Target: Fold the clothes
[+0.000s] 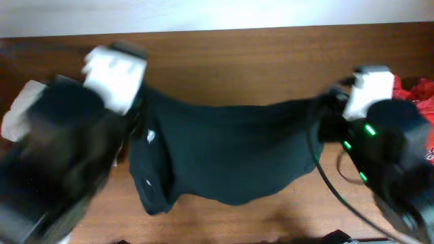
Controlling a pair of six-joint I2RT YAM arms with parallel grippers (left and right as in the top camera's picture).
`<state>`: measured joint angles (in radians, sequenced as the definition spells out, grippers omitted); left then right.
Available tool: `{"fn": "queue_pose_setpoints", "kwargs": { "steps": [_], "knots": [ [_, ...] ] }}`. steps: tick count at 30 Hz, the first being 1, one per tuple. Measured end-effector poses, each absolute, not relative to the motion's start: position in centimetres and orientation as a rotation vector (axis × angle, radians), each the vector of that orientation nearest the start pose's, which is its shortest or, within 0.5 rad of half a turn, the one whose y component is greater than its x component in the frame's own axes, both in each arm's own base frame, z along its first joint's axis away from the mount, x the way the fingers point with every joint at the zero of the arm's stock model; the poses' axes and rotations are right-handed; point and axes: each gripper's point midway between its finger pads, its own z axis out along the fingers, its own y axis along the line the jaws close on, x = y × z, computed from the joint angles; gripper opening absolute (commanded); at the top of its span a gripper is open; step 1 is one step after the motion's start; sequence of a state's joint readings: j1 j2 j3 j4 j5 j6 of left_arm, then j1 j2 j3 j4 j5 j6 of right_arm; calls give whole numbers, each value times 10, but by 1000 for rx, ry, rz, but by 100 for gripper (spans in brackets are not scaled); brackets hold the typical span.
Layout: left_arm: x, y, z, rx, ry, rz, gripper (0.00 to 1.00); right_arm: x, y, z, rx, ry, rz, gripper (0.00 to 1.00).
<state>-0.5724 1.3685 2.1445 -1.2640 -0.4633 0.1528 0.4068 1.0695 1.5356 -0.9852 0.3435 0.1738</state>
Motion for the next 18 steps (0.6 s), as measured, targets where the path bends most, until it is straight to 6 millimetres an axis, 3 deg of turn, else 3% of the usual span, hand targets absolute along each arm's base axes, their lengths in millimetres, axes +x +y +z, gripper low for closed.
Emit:
{"fn": "queue_pose_setpoints", "kwargs": {
  "steps": [6,10,14,18],
  "knots": [
    [414,-106,418,427,2069,353,0,366,65,363,-32,2079,-167,4],
    [481,-98,391,437,2047,389,0,411,46,360,9,2023,-248,4],
    [496,-94,390,486,2021,409,0,420,20,357,27,2029,-321,4],
    [478,-99,429,523,1967,385,0,416,12,363,9,2043,-349,4]
  ]
}}
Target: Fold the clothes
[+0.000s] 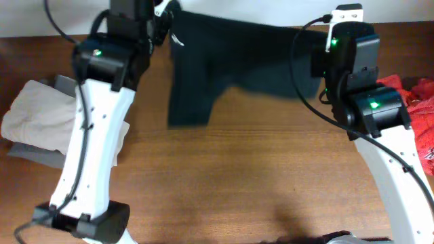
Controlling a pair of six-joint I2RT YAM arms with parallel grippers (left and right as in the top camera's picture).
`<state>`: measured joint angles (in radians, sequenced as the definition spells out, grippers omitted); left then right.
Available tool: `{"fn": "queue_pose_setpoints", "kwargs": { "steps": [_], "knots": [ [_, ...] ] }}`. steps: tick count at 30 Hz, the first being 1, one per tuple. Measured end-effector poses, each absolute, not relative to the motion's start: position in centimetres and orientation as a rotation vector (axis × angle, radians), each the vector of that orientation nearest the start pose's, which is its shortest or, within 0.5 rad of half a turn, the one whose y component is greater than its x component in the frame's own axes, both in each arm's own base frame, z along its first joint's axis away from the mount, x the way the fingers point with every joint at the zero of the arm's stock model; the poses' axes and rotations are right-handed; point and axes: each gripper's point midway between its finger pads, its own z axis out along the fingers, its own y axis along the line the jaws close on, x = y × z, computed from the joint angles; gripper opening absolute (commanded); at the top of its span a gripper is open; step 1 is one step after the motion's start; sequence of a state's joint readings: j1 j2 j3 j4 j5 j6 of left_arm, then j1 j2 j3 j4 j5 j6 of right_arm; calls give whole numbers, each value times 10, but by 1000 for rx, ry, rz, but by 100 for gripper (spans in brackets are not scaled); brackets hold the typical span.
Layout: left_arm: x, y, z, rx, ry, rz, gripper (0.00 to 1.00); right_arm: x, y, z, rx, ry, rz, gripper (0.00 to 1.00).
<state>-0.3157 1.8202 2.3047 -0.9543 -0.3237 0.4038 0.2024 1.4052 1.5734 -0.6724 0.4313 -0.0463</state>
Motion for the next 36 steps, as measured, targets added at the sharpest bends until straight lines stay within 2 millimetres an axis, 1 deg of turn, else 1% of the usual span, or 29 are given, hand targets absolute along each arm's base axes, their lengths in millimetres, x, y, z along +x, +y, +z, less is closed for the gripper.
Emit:
{"fn": "queue_pose_setpoints", "kwargs": {
  "steps": [2,4,5,7,8,10,11,12,13,14,15,18,20,23,25,27,30,31,33,34,36],
  "knots": [
    [458,-98,445,548,1968,365,0,408,12,356,-23,2090,-357,4],
    [439,-97,447,574,1994,350,0,400,12,345,-52,2147,-365,4],
    [429,-98,444,591,2019,343,0,396,12,339,-62,2173,-367,4],
    [413,-97,429,632,2094,334,0,389,12,329,-86,2226,-374,5],
    [405,-97,418,653,2149,328,0,385,11,324,-96,2251,-381,6],
    [391,-95,393,702,2258,320,10,375,11,314,-120,2308,-383,10],
    [384,-94,382,727,2310,314,18,371,11,308,-135,2338,-380,12],
    [379,-94,370,749,2364,308,23,365,12,302,-152,2372,-377,14],
    [374,-93,361,767,2407,303,24,359,13,297,-173,2405,-370,16],
    [371,-93,354,774,2440,295,26,352,15,290,-194,2445,-356,20],
    [371,-94,350,779,2456,292,27,346,16,284,-211,2479,-342,24],
    [371,-95,346,777,2474,279,36,331,22,273,-261,2556,-299,28],
    [372,-96,346,771,2473,272,39,323,23,267,-278,2596,-286,32],
    [377,-99,350,757,2446,263,41,320,25,265,-290,2609,-265,44],
    [380,-100,352,749,2431,258,43,322,27,266,-271,2603,-249,46],
    [383,-104,354,742,2417,230,43,325,28,268,-231,2591,-228,46],
    [382,-117,351,757,2417,135,43,327,31,267,-166,2590,-191,46],
    [381,-122,349,769,2421,103,43,328,33,265,-154,2599,-173,42],
    [382,-131,339,789,2445,37,40,331,38,256,-120,2631,-137,33],
    [383,-136,330,795,2468,6,38,332,39,252,-117,2645,-131,28],
    [390,-143,309,791,2521,-34,37,337,44,235,-68,2704,-97,21]
  ]
}}
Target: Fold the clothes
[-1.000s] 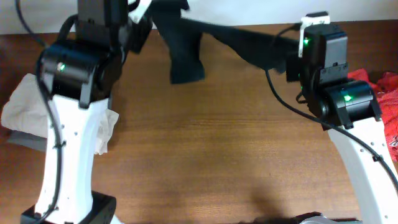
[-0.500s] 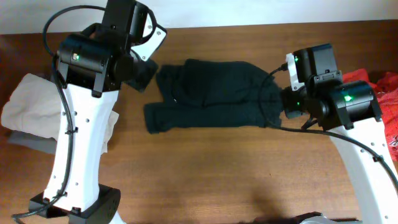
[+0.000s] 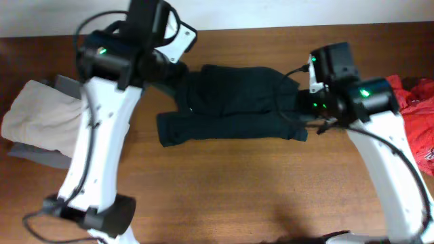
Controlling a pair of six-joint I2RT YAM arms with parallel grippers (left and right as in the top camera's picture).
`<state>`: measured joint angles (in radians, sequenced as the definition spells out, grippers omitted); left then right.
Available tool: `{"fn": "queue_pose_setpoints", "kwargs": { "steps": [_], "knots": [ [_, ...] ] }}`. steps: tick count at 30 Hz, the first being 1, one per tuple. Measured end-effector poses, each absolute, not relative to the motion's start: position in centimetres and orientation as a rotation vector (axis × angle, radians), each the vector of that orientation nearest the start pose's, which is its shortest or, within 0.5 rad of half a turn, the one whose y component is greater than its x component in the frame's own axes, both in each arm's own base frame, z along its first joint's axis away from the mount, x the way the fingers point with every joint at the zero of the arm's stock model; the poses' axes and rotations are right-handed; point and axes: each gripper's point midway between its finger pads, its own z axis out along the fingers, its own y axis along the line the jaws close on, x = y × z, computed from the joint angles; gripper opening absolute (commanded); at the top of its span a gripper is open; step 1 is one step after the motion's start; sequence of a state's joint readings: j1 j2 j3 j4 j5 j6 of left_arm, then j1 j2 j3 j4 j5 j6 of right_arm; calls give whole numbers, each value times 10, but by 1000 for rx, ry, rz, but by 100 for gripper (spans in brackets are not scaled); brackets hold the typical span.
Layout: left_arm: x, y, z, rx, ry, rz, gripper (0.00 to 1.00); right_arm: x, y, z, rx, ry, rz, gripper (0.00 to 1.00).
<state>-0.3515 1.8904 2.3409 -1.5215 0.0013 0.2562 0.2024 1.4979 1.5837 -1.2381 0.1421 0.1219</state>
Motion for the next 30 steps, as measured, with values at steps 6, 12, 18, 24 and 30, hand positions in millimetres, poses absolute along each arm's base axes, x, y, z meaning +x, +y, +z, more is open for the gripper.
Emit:
{"fn": "queue_pose_setpoints", "kwargs": {
  "steps": [6,12,18,24,30],
  "knots": [
    [427,-166,216,781,2675,-106,37,356,64,169,-10,2882,-2,13],
    [455,-177,141,780,2761,-118,28,389,77,129,40,2903,142,13],
    [454,-171,89,781,2888,-132,23,403,74,103,63,2930,195,13],
    [450,-169,45,792,2983,-153,23,414,83,65,37,2973,250,37],
    [451,-171,29,796,2999,-162,23,426,95,45,-58,2955,337,54]
  ]
}}
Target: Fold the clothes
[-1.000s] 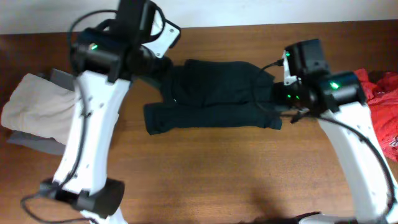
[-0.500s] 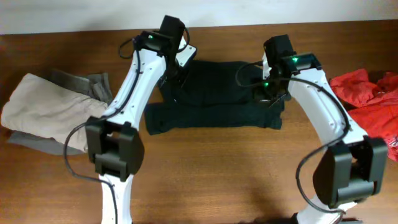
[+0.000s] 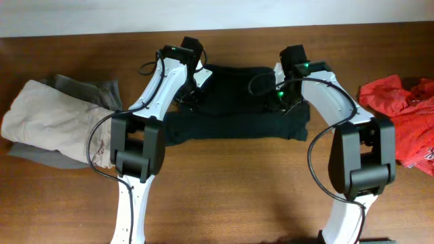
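Observation:
A dark green garment (image 3: 237, 102) lies in the overhead view on the far middle of the table, folded into a wide band with a shorter layer on top. My left gripper (image 3: 193, 74) rests at the garment's upper left corner. My right gripper (image 3: 285, 85) sits at its upper right corner. Both sets of fingers are hidden under the wrists and against the dark cloth, so their state does not show.
A pile of beige clothes (image 3: 54, 125) on a grey piece lies at the left edge. A red garment (image 3: 400, 115) lies at the right edge. The brown table (image 3: 237, 196) stretches toward the near side, between the two arm bases.
Both grippers have moved inward over the garment's far corners, and both arms now stretch flat from the near side. The garment lies in about the same place, a little more squared.
The garment was first held stretched between both grippers, high above the table. Then it hung from them at the table's far edge. Then it lay on the table, doubled over. Now it lies flat with both grippers at its far corners.

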Controlling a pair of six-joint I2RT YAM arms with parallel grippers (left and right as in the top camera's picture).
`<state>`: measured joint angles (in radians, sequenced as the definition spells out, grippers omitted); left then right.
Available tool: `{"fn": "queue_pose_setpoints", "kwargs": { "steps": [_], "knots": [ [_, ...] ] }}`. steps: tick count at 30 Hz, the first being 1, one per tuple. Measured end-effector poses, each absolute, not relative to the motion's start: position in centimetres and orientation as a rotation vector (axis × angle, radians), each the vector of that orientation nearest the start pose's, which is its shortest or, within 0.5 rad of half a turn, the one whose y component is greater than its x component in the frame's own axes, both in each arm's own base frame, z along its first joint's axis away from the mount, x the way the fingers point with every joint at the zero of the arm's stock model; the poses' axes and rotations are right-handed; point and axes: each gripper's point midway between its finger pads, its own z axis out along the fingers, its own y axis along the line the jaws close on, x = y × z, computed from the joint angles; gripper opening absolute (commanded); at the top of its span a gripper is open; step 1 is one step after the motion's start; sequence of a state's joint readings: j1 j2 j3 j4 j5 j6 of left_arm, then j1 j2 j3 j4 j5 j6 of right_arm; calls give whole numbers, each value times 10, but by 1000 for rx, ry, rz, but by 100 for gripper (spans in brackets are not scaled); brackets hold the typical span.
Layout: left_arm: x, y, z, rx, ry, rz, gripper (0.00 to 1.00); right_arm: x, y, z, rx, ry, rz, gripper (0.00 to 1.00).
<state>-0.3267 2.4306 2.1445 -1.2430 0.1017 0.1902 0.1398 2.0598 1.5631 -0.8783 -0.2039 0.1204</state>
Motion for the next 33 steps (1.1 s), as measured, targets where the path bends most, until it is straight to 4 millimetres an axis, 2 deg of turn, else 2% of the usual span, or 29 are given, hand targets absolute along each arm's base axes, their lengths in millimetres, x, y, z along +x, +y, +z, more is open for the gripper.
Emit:
{"fn": "queue_pose_setpoints", "kwargs": {
  "steps": [2,7,11,13,18,20,24,25,26,29,33],
  "knots": [
    [451,-171,29,796,2999,-162,23,430,99,43,-116,2936,364,57],
    [453,-172,29,795,2990,-162,23,432,104,39,-242,2914,389,56],
    [453,-172,29,794,2989,-162,23,427,105,35,-302,2918,402,45],
    [454,-172,29,794,2987,-162,23,422,105,29,-329,2926,403,33],
    [455,-173,29,793,2982,-162,23,393,105,6,-349,3009,420,9],
    [455,-172,29,793,2982,-160,23,378,105,2,-358,3067,432,4],
    [456,-169,29,792,2982,-127,23,346,106,4,-362,3193,450,6],
    [457,-168,29,791,2982,-122,23,338,105,6,-361,3219,451,14],
    [457,-167,29,789,2983,-116,23,330,104,11,-360,3244,453,33],
    [460,-163,29,775,2983,-114,23,328,103,32,-342,3216,441,44],
    [464,-151,29,737,2991,-108,23,336,100,73,-310,3099,396,54]
  ]
}}
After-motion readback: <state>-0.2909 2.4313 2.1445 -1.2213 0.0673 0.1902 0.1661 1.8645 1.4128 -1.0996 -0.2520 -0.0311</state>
